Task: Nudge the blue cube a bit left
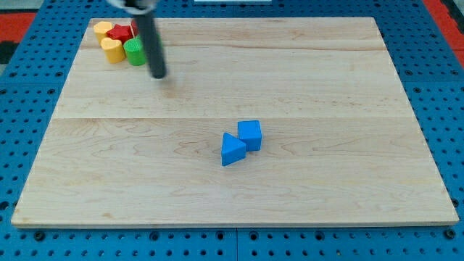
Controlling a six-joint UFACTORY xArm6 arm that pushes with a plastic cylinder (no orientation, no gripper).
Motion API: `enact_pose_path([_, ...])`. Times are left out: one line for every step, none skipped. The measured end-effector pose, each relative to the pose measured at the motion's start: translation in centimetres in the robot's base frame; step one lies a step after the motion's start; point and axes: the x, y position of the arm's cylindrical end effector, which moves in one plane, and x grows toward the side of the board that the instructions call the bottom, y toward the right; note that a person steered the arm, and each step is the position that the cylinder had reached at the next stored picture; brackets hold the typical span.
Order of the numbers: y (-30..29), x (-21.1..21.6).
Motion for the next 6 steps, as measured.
enact_pose_path([11.1, 2.3])
enact_pose_path([18.8, 6.6])
enact_pose_path([21.9, 10.8])
enact_pose_path([22.0, 15.7])
enact_pose_path([17.7, 17.1])
enact_pose_path([15.2, 16.4])
